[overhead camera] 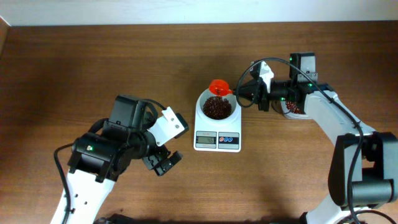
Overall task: Scoop and weigh 50g on scale
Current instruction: 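Hold the scoop tilted over the bowl, shaking beans out slowly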
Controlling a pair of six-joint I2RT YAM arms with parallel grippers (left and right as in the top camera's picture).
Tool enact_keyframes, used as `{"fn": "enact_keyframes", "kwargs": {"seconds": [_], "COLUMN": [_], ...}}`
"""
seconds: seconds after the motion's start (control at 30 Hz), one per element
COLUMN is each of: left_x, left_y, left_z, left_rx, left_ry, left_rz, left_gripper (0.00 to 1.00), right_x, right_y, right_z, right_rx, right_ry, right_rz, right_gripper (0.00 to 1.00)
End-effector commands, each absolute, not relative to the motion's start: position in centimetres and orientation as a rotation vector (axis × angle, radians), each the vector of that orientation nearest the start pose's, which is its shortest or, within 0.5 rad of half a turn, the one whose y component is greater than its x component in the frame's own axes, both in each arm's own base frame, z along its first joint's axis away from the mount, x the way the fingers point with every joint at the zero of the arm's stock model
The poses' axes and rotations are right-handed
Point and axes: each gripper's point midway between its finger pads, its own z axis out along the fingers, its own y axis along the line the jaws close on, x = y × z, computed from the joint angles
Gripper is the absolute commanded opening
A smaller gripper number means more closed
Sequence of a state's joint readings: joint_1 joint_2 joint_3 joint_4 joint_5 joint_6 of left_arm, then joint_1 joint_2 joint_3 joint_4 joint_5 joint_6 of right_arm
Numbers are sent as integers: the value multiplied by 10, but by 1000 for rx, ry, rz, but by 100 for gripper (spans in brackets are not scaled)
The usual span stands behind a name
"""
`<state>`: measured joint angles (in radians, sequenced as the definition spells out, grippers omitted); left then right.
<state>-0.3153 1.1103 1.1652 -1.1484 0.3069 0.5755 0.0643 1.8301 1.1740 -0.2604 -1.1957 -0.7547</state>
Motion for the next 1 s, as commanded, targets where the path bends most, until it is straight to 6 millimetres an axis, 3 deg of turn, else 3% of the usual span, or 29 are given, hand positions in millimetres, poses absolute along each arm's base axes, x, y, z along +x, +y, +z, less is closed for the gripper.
{"fn": "enact_keyframes", "kwargs": {"seconds": [0.0, 0.03, 0.13, 0.2, 0.3, 0.4, 0.47, 0.6, 0.7, 0.8, 0.87, 0.97], "left_x": [226, 226, 226, 226, 226, 226, 226, 226, 226, 226, 226, 226], "left_y": [-128, -128, -128, -128, -128, -128, -128, -128, -128, -128, -128, -128], "left_z": [221, 221, 221, 221, 221, 221, 221, 221, 221, 221, 221, 221], "left_rx": [1188, 1188, 1188, 1188, 1188, 1188, 1188, 1188, 1188, 1188, 1188, 1188], "left_ry": [2300, 2300, 2300, 2300, 2300, 2300, 2300, 2300, 2300, 2300, 2300, 2300], "left_rz": [-318, -318, -318, -318, -318, -318, -318, -318, -318, -318, -318, -318], "left_gripper": [99, 99, 99, 99, 99, 99, 99, 99, 99, 99, 99, 99], "right_x": [383, 382, 401, 388, 402, 389, 401, 386, 398, 378, 394, 374], "right_y": [188, 189, 177, 186, 177, 186, 178, 188, 179, 185, 178, 187], "right_z": [164, 167, 138, 158, 138, 161, 142, 168, 152, 184, 164, 191], "right_rx": [-1185, -1193, -1181, -1192, -1202, -1211, -1215, -1224, -1212, -1215, -1217, -1220], "right_ry": [1577, 1551, 1720, 1607, 1700, 1583, 1679, 1534, 1628, 1460, 1573, 1429], "right_rz": [1088, 1097, 919, 1032, 895, 1009, 884, 1023, 926, 1085, 949, 1105], "right_gripper": [4, 4, 4, 4, 4, 4, 4, 4, 4, 4, 4, 4]}}
